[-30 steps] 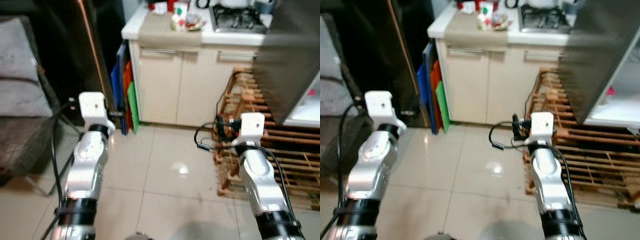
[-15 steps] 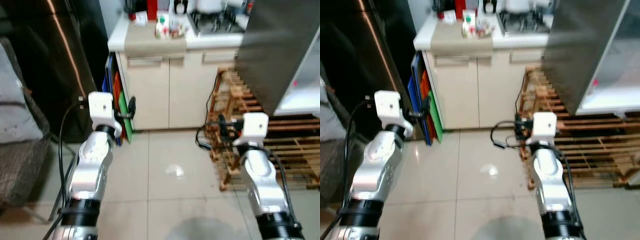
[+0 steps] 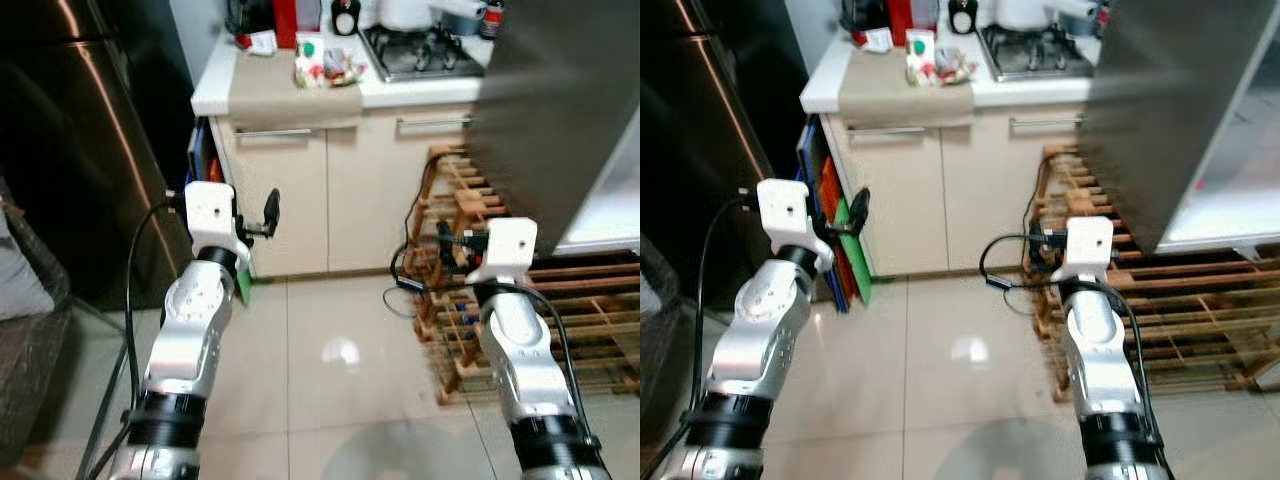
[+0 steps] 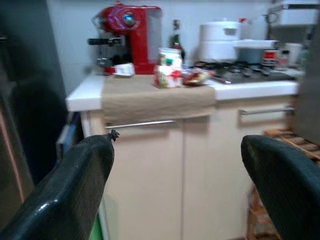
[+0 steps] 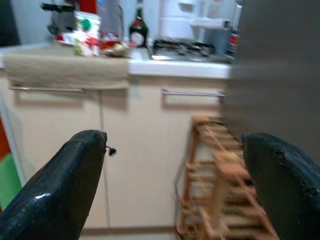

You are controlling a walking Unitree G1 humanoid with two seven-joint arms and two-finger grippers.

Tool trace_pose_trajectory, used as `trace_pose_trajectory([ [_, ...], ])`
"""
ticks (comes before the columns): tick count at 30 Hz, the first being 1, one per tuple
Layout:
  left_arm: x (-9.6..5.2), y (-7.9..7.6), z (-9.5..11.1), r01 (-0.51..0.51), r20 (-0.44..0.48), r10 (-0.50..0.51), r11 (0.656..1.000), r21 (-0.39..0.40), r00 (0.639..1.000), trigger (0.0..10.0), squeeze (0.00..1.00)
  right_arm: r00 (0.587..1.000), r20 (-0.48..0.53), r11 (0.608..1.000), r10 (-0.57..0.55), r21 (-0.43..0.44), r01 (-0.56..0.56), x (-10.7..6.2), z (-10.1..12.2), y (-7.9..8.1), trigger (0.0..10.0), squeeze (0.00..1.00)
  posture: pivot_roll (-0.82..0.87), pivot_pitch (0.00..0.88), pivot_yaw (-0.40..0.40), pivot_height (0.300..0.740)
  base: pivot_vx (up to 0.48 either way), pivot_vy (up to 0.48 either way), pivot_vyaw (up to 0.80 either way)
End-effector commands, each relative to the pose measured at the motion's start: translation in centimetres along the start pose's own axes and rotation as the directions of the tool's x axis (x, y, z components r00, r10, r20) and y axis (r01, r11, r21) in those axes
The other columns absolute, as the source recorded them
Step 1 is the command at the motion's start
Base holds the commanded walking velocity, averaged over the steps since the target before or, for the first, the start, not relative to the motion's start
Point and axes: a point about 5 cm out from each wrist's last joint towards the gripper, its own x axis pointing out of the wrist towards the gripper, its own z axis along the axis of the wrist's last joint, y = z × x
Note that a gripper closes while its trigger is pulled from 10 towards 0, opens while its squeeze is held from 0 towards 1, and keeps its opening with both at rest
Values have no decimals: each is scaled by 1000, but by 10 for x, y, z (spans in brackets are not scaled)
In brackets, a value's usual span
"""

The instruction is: Restocking fridge

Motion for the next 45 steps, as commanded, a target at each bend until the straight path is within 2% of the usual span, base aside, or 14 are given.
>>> trace_pose_trajectory([
  [1,1,5,-1,-15,-6,15,1000,2,1000,10000,0,1000,7,1000,11,4,-11,1,1,6,10000,0,-89,0,63,740,458,0,0],
  [45,1,5,-1,-19,-2,19,1000,2,1000,10000,0,1000,-1,1000,15,2,-15,1,0,9,10000,0,-85,0,60,740,457,0,0],
])
